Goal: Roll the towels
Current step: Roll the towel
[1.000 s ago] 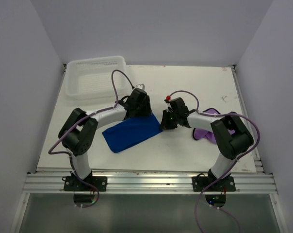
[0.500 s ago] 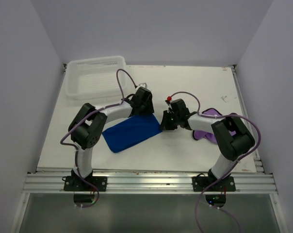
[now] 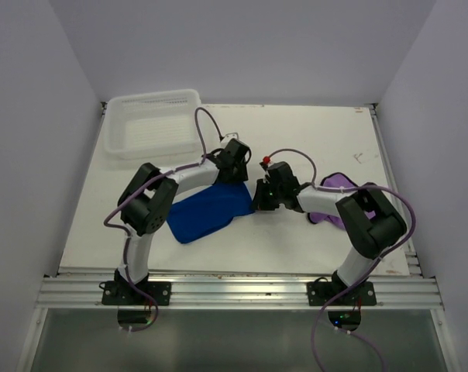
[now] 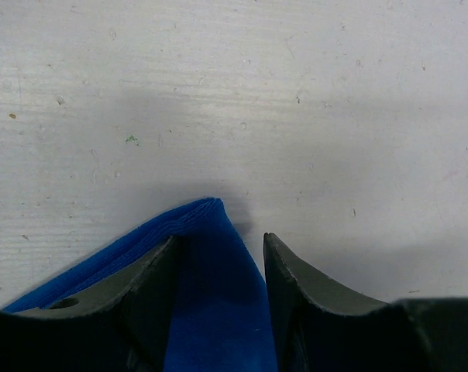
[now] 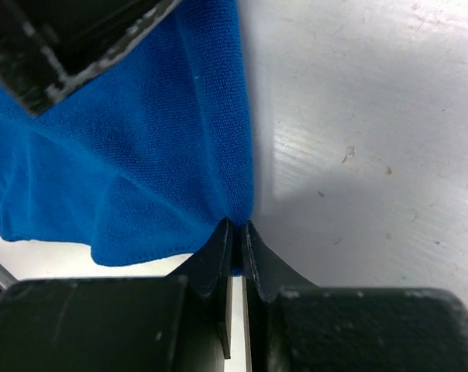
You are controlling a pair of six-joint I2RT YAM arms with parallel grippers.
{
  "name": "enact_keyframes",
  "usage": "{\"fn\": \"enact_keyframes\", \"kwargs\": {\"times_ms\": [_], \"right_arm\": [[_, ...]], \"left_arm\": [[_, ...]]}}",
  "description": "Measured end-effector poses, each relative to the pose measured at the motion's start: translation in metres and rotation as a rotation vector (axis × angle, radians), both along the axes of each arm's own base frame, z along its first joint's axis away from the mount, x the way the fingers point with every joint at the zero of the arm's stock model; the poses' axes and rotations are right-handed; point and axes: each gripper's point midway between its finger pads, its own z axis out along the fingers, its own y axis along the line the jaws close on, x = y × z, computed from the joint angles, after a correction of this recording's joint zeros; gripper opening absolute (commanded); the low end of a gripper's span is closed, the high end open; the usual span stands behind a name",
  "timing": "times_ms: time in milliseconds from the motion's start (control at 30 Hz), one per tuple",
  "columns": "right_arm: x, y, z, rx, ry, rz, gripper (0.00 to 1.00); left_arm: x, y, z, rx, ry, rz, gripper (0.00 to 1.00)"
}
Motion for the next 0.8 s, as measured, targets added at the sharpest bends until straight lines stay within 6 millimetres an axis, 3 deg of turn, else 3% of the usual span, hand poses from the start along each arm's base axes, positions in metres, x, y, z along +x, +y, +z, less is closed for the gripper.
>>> {"fn": "enact_keyframes", "kwargs": {"times_ms": [367, 400, 500, 800], "right_arm": [[-0.005, -0.01, 0.002, -0.067, -0.06, -0.037, 0.0], [-0.004, -0.011, 0.003, -0.072, -0.064, -0.042, 0.0], [-0.003, -0.013, 0.003, -0.085, -0.074, -0.043, 0.0], [-0.009, -0.015, 0.007, -0.157, -0.136, -0.009, 0.0]], "left_arm": [[-0.001, 0.009, -0.005, 0.084, 0.008, 0.029, 0.34], [-0.001, 0.009, -0.005, 0.086, 0.009, 0.029, 0.24], [-0.002, 0.01, -0.007, 0.099, 0.01, 0.033, 0.15], [-0.004, 0.005, -0.005, 0.095, 0.011, 0.032, 0.03]]}}
